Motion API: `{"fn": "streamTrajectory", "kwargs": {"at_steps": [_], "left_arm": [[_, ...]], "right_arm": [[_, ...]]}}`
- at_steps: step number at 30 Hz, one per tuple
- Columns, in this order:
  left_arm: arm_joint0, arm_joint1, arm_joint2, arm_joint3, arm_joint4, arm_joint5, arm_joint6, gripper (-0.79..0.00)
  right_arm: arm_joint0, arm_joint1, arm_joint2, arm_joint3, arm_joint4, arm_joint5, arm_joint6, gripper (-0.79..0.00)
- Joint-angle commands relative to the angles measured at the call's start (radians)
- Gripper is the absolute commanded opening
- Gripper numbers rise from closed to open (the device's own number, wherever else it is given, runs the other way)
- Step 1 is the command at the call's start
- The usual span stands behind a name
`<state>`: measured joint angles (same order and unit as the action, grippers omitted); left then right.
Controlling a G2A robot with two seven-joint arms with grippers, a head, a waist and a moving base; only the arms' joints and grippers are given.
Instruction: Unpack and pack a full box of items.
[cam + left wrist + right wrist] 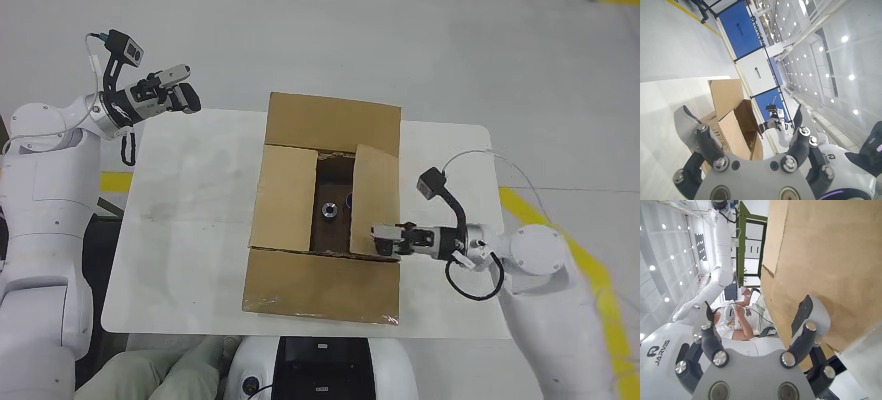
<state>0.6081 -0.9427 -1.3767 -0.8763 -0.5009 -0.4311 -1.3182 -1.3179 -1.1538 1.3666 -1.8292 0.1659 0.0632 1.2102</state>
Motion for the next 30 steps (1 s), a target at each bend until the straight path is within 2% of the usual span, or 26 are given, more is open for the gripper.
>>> {"fn": "streamTrajectory", "kwargs": {"at_steps": [1, 9, 16, 23, 30], "left_arm": [[0.000, 0.000, 0.000, 0.000, 0.000, 0.000, 0.000, 0.000], [0.000, 0.000, 0.000, 0.000, 0.000, 0.000, 0.000, 0.000], [0.000, 0.000, 0.000, 0.000, 0.000, 0.000, 0.000, 0.000], [0.000, 0.000, 0.000, 0.000, 0.000, 0.000, 0.000, 0.000], [0.000, 0.000, 0.000, 0.000, 0.000, 0.000, 0.000, 0.000]], "right_arm": [[0.001, 0.001, -0.017, -0.003, -0.030, 0.003, -0.025, 0.000], [0.007, 0.004, -0.071, -0.009, -0.137, 0.022, -0.115, 0.000], [0.007, 0.010, -0.085, -0.025, -0.143, 0.030, -0.126, 0.000], [-0.036, 0.026, -0.010, -0.075, -0.059, 0.026, -0.075, 0.000], [-0.130, 0.048, 0.109, -0.122, -0.018, 0.018, -0.028, 0.000]]}}
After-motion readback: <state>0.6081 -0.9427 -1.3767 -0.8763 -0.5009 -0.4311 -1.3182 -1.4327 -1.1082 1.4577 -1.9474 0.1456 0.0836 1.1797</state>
